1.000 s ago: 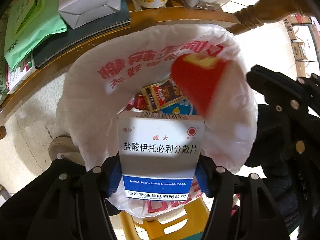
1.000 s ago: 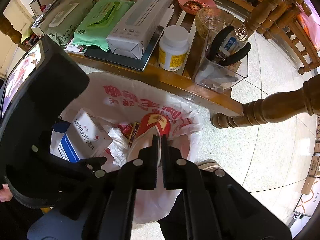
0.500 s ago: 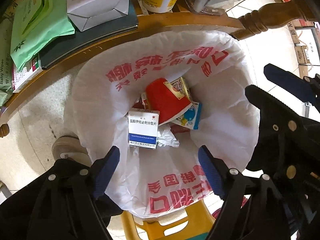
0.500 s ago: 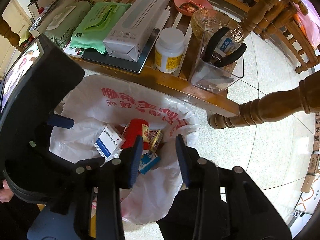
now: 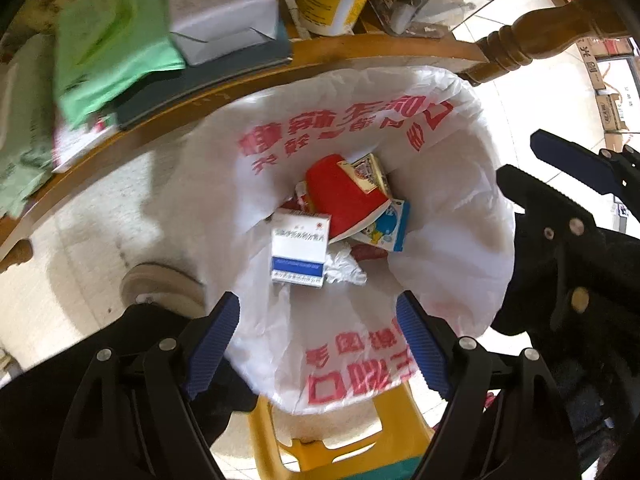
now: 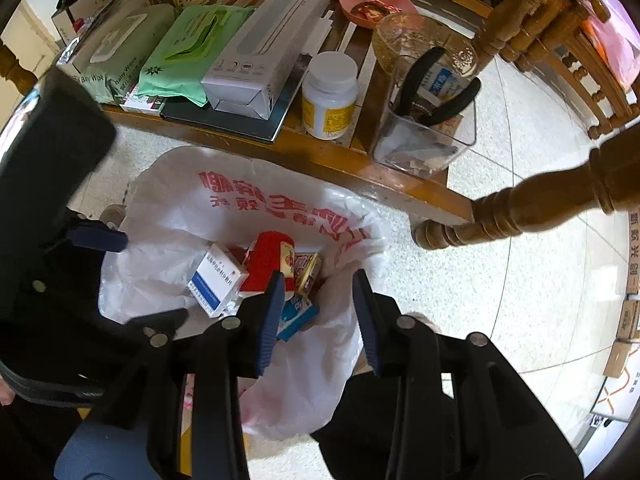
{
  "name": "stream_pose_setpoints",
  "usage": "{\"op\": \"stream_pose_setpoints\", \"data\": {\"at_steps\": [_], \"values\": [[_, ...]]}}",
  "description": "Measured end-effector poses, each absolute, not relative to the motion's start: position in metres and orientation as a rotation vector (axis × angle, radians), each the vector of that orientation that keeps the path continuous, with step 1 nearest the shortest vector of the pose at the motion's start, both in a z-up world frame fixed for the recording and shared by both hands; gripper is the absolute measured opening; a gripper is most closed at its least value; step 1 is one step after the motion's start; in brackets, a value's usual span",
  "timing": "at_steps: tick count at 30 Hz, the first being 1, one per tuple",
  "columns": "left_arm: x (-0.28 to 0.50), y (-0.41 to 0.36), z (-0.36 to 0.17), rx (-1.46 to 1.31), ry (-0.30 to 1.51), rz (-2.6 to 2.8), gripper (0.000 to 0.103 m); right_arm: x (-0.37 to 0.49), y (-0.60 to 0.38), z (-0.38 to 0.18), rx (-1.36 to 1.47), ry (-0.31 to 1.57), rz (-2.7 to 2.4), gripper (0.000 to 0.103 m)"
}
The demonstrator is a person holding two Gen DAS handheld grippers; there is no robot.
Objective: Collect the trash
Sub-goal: 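Move both tools back over the table toward the black box and wrapper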
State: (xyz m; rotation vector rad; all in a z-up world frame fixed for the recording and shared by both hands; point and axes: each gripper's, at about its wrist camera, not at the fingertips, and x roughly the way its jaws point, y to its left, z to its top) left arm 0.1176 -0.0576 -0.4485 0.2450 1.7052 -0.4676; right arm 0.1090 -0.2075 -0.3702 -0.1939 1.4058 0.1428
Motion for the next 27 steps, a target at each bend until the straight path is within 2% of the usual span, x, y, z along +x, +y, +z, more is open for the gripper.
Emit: {"op": "stream_pose_setpoints", "data": {"at_steps": [3, 6, 8, 12, 14, 18, 27], "values": [[0.107, -0.046, -0.413, 0.251, 1.639, -0.451, 0.079, 0.097, -0.21, -0.345, -0.168, 1.374, 0.152, 0.063], [0.096, -0.033, -0.37, 0.203, 1.574, -0.451, 0.079, 0.083, -0.211, -0.313, -0.169, 1.333, 0.173, 0.066], [0.089, -0.023, -0.334, 0.183, 1.52, -0.438, 0.08, 0.073, -0.213, -0.287, -0.159, 1.311, 0.195, 0.074], [0.081, -0.01, -0.256, 0.161, 1.372, -0.401, 0.089, 0.062, -0.218, -0.232, -0.148, 1.25, 0.228, 0.085], [0.082, -0.006, -0.223, 0.155, 1.313, -0.384, 0.094, 0.061, -0.223, -0.202, -0.15, 1.217, 0.245, 0.085], [0.089, -0.005, -0.16, 0.155, 1.226, -0.335, 0.095, 0.068, -0.232, -0.144, -0.168, 1.164, 0.246, 0.088], [0.123, -0.022, -0.067, 0.169, 1.223, -0.33, 0.095, 0.106, -0.256, -0.042, -0.173, 1.056, 0.245, 0.088]]}}
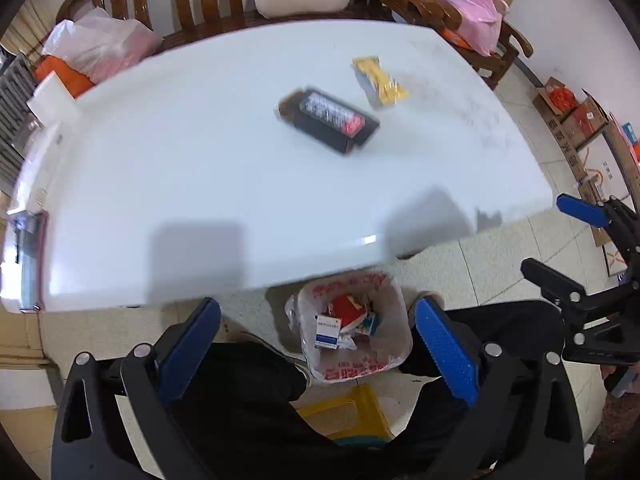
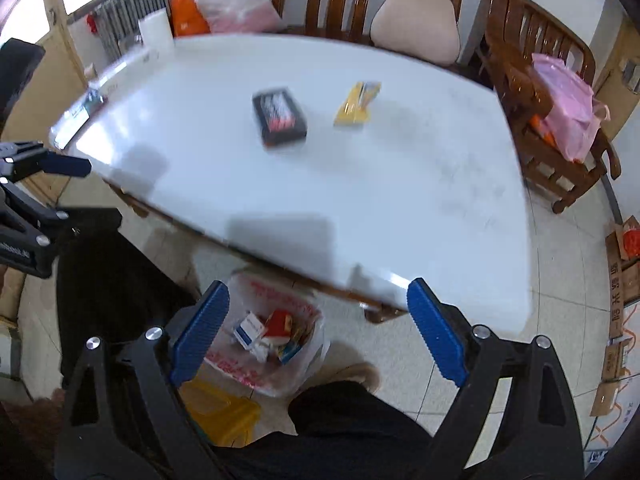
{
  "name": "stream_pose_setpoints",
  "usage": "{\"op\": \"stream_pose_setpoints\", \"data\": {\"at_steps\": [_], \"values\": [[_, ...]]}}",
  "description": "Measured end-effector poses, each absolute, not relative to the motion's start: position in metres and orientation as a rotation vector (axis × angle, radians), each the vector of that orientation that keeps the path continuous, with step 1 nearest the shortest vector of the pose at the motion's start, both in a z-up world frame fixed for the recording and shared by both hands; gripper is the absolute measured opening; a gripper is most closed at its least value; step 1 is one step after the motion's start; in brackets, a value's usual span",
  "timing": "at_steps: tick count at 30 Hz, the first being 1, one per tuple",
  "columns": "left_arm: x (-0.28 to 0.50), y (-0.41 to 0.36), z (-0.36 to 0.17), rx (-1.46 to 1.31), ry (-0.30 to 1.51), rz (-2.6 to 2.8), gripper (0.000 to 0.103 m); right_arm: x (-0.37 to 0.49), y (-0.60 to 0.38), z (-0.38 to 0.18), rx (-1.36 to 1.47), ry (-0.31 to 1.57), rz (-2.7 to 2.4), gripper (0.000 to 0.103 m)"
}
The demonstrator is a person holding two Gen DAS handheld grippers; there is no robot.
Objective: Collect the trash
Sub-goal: 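Move both tools back over the table toward the black box and wrapper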
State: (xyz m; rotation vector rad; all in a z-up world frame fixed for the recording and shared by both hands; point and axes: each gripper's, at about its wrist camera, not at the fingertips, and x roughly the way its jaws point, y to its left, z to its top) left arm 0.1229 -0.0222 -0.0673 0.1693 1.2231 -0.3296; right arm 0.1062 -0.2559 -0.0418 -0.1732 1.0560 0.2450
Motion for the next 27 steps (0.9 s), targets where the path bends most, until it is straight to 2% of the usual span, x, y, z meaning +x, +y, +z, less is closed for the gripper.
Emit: {"op": "stream_pose_setpoints", "data": {"at_steps": [11, 27], "values": [[0.168, -0.046, -0.002, 0.147, 1.162, -0.303, 0.095, 0.179, -0.275, 0.016, -0.119, 1.013, 0.239, 0.089], [0.227, -0.069, -0.02, 0.037, 1.251, -0.273, 0.095, 0.243, -0.288, 0.019, -0.086, 1.052, 0.228, 0.089]]}}
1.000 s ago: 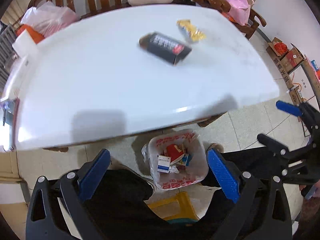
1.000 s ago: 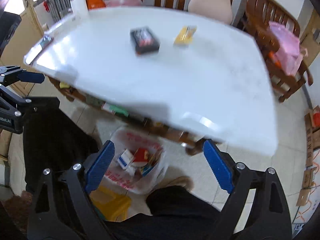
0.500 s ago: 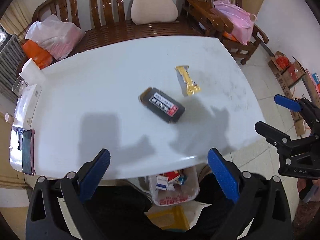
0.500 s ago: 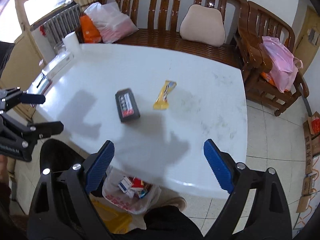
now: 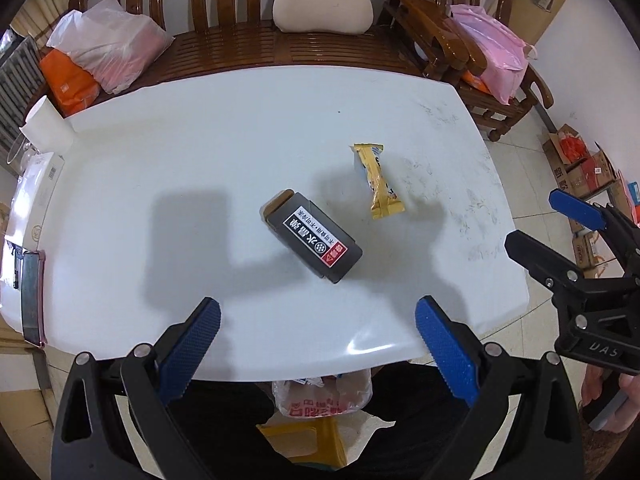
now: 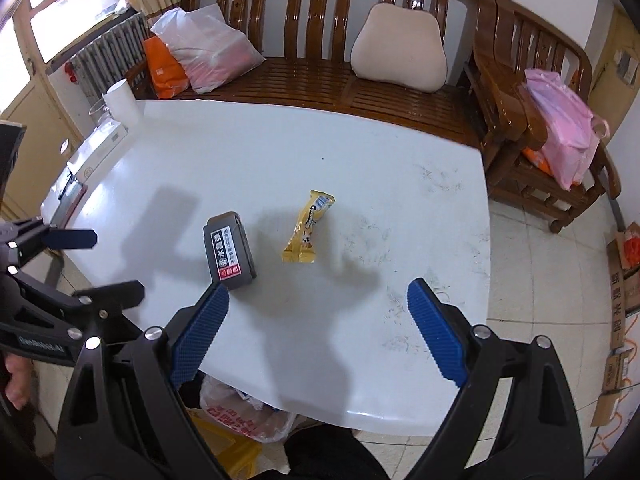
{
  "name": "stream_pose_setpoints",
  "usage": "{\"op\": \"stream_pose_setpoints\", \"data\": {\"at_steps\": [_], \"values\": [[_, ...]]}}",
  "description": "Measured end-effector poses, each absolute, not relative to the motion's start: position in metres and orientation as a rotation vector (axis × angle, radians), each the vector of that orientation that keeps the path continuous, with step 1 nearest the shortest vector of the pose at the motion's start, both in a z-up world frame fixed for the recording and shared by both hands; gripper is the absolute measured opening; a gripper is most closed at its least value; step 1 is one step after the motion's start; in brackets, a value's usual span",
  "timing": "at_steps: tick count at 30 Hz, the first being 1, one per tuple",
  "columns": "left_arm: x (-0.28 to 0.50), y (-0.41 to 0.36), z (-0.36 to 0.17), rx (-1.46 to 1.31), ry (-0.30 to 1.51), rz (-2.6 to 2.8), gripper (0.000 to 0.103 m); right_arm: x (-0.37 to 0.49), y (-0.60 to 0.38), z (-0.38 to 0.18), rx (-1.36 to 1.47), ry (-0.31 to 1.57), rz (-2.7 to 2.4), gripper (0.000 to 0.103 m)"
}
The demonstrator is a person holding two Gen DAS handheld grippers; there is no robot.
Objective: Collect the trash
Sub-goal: 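Move both tools back over the table toward the black box and wrapper, then grasp the black box with left tool while right tool grasps the yellow wrapper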
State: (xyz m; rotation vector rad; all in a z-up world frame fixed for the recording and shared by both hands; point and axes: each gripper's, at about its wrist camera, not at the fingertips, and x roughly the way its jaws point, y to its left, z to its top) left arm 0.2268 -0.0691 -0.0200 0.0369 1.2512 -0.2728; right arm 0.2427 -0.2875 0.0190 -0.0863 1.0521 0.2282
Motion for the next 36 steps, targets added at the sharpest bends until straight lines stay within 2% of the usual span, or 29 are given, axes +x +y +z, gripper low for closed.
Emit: {"op": "stream_pose_setpoints", "data": {"at_steps": [10, 36], "values": [[0.258, -0.074, -0.054, -0.035, 1.282, -0.202, 0.095, 0.284, -0.29, 0.002, -0.075, 1.103, 0.199, 0.089], [0.324, -0.072, -0.149, -0.178, 1.417, -0.052, 0.095, 0.377, -0.263, -0.094, -0.087, 1.297, 0.168, 0.089]]}}
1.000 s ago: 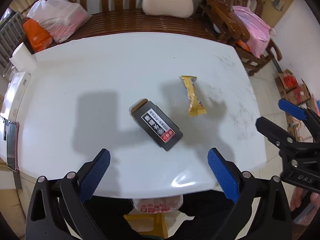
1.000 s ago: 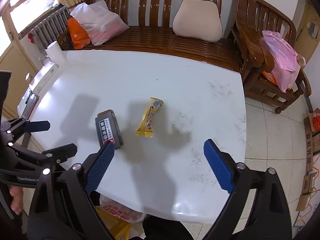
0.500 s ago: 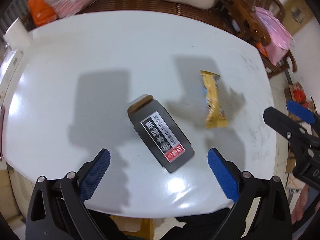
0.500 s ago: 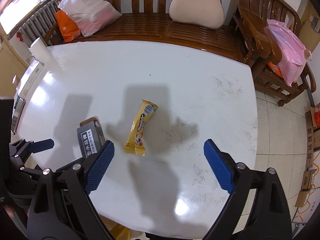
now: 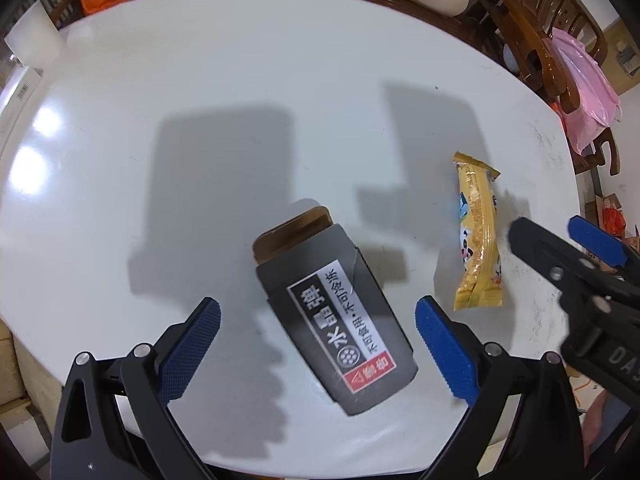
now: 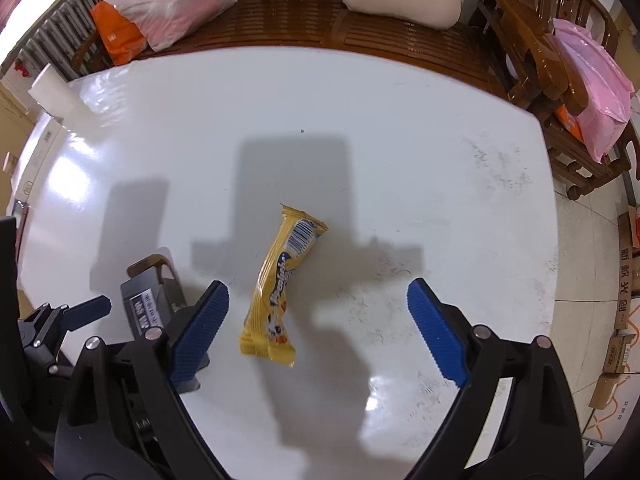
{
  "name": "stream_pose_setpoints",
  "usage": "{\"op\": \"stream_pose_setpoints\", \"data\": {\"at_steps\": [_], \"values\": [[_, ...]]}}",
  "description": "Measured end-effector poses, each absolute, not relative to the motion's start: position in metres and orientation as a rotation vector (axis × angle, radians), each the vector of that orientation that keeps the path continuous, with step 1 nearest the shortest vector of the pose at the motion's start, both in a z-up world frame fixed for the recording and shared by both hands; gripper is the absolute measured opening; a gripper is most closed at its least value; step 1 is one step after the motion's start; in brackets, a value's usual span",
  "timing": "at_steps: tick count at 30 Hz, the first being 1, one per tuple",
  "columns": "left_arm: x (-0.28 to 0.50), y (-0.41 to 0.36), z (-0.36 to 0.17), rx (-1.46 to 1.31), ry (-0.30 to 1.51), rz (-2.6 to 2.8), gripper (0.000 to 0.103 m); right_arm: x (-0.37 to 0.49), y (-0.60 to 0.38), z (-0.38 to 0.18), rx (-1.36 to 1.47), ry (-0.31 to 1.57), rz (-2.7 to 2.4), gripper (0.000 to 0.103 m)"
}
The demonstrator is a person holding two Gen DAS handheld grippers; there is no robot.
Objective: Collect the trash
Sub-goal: 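Grasp the black box with left tool while right tool grasps the yellow wrapper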
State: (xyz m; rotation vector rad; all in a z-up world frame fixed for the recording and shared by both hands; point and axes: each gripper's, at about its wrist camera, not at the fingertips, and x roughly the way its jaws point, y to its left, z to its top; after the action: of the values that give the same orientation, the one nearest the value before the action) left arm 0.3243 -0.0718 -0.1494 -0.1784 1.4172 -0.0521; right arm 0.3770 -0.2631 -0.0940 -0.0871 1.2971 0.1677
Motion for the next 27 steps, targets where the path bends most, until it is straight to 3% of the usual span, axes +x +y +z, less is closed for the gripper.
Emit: {"op": "stream_pose_setpoints", "data": {"at_steps": [13, 15, 20, 22, 24, 27], "values": [[0.332, -0.071, -0.166, -0.152, 1.439, -0.008, 0.095, 0.385, -0.248, -0.134, -0.1, 1.365, 0.158, 0.085], [0.332, -0.073, -0.166, -0.131, 1.43, -0.004, 0.095, 0.386, -0.243, -0.137, -0.105, 1.377, 0.17, 0.066], [0.334, -0.075, -0.163, -0.077, 1.408, -0.003, 0.09, 0.381, -0.239, -0.14, -0.148, 1.365, 0.171, 0.06], [0.334, -0.072, -0.159, -0.076, 1.401, -0.004, 0.078, 0.379, -0.241, -0.138, -0.144, 1.359, 0.169, 0.053], [0.333, -0.068, -0.155, -0.087, 1.391, 0.003, 0.065, 0.378, -0.242, -0.137, -0.142, 1.354, 0.169, 0.039], [0.338, -0.059, -0.152, -0.127, 1.405, -0.021, 0.058, 0.378, -0.242, -0.135, -0.146, 1.35, 0.167, 0.019]]}}
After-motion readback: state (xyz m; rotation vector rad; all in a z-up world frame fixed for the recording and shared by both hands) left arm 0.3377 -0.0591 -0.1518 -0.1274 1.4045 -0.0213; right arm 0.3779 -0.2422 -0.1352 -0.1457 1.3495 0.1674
